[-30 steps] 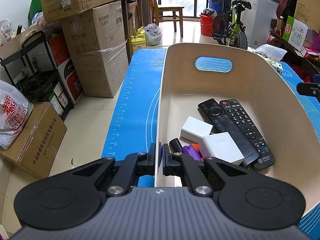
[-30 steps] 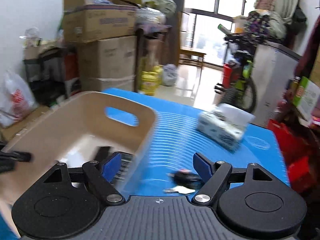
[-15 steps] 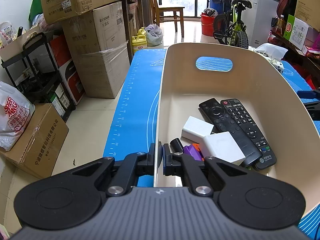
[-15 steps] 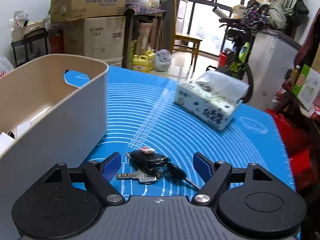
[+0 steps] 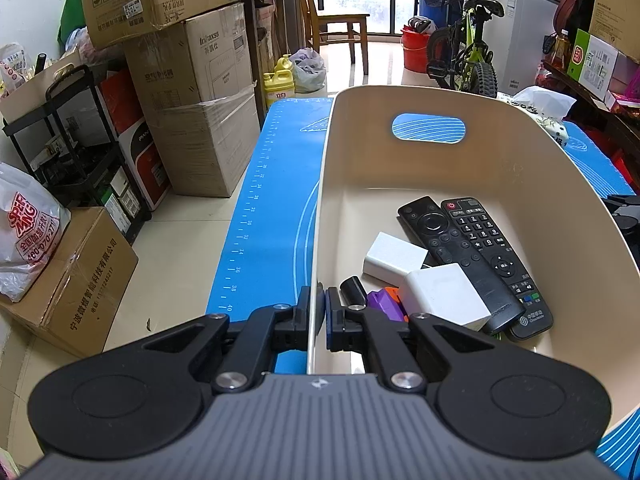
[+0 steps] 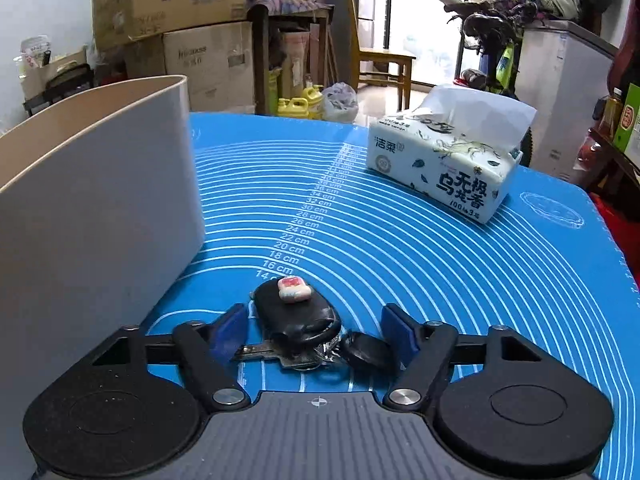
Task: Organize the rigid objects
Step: 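Move the right tool to the black car key and grasp it, then lift the car key with the right tool and carry it over the bin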
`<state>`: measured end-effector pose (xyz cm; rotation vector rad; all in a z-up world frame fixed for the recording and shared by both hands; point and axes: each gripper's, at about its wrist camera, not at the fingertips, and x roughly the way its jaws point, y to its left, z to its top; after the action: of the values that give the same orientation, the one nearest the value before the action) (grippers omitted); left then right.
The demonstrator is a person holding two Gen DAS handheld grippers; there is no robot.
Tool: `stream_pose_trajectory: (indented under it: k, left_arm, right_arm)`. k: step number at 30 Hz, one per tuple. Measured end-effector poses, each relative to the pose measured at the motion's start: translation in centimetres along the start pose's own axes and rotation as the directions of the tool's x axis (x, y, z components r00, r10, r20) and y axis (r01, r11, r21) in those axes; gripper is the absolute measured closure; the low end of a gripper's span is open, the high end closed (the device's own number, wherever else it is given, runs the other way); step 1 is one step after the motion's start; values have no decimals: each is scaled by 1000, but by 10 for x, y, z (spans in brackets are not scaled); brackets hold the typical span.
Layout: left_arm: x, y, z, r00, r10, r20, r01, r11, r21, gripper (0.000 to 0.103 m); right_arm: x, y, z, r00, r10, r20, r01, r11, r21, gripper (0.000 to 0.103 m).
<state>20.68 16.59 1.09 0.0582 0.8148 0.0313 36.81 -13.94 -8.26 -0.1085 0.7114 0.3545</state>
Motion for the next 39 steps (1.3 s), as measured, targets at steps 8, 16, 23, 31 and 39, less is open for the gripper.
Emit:
stream_pose_trajectory:
  k: [8, 16, 23, 31, 39]
  left_arm:
    - [0, 0, 0, 1000, -1, 0, 1, 1000, 0, 96]
    - [0, 0, 0, 1000, -1, 0, 1, 1000, 0, 96]
    - [0, 0, 0, 1000, -1, 0, 1, 1000, 0, 96]
    - [0, 0, 0, 1000, -1, 0, 1, 1000, 0, 96]
    - [0, 0, 0, 1000, -2, 0, 2, 1000, -1, 96]
  right_arm:
    - [-5, 13, 2, 1000, -19, 5, 19, 999, -41, 60]
    - [-25, 16, -1, 998, -50, 42, 51, 998, -24, 60]
    - [-40, 19, 0, 995, -54, 85, 56, 998, -11, 60]
    - [-70, 23, 4, 982, -75, 173, 75, 997, 6, 60]
    - [-109, 29, 21, 965, -55, 256, 56, 998, 4, 61]
